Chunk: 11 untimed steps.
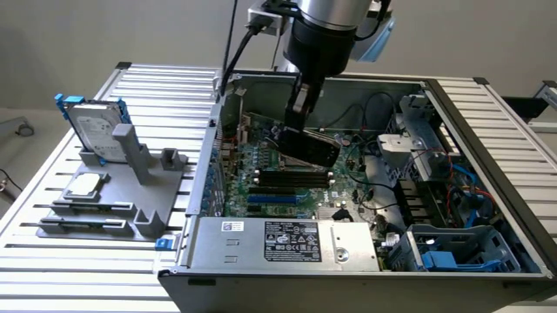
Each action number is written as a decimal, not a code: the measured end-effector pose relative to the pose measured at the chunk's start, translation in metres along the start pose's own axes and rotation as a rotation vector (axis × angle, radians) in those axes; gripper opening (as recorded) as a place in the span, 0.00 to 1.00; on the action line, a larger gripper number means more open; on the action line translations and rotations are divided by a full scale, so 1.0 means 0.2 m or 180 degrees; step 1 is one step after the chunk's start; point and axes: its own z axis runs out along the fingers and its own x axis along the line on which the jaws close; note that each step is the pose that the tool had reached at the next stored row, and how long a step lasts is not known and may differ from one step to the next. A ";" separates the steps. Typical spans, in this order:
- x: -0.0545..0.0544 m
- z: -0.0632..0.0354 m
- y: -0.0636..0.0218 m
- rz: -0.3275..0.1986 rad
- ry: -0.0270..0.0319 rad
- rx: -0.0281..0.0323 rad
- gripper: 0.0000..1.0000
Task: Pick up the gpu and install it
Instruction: 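Insert the gpu into the slot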
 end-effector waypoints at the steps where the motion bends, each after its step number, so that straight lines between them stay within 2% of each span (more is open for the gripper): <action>1: 0.00 0.003 0.000 -0.0057 -0.0003 -0.0001 0.27; 3: 0.00 0.008 -0.001 -0.0172 -0.0014 -0.0004 0.27; 5: 0.00 0.012 -0.001 -0.0271 -0.0037 -0.0009 0.27; 9: 0.00 0.017 -0.002 -0.0440 -0.0115 -0.0022 0.27; 10: 0.00 0.019 -0.002 -0.0482 -0.0127 -0.0022 0.27; 11: 0.00 0.021 -0.002 -0.0523 -0.0132 -0.0016 0.27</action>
